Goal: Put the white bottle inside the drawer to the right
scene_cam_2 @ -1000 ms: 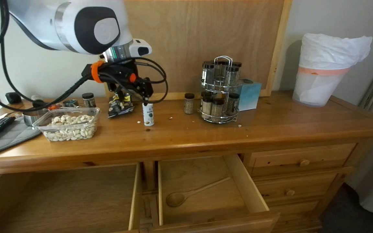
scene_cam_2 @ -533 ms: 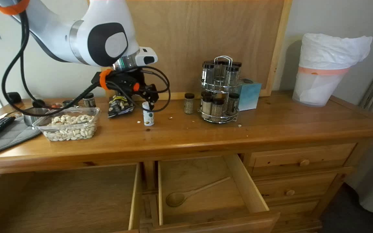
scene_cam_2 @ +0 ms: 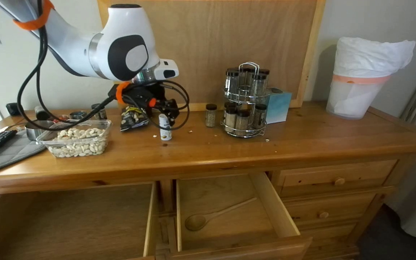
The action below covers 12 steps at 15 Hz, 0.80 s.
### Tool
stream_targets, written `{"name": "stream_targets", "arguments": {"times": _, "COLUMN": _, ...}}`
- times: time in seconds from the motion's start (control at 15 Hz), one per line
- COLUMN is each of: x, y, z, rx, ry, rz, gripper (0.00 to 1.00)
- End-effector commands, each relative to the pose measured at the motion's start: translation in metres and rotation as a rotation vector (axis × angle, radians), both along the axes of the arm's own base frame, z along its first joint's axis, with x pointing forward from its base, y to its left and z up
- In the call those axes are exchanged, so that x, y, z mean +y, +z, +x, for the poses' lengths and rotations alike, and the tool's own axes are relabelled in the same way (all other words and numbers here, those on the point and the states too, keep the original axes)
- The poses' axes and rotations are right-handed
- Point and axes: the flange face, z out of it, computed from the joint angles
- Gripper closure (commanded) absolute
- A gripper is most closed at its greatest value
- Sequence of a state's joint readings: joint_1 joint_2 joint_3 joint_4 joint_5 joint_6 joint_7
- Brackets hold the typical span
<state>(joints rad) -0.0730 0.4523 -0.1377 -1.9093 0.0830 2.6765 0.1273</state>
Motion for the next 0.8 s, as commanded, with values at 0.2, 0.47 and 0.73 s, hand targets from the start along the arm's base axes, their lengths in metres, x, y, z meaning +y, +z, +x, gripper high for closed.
{"name": "stream_targets", "arguments": {"times": 0.2, "x": -0.005, "y": -0.0096, "z": 0.0122, "rx": -0.009, "ry": -0.049, "rz": -0.036, "gripper": 0.32}}
{"name": "stream_targets", "arguments": {"times": 0.47, "x": -0.006, "y": -0.0141, "z": 0.0143, "rx": -0.014, "ry": -0.045, "rz": -0.064, "gripper": 0.39}}
{"name": "stream_targets", "arguments": {"times": 0.73, "x": -0.0056, "y": -0.014, "z": 0.0144, "rx": -0.018, "ry": -0.038, "rz": -0.087, "gripper": 0.68}}
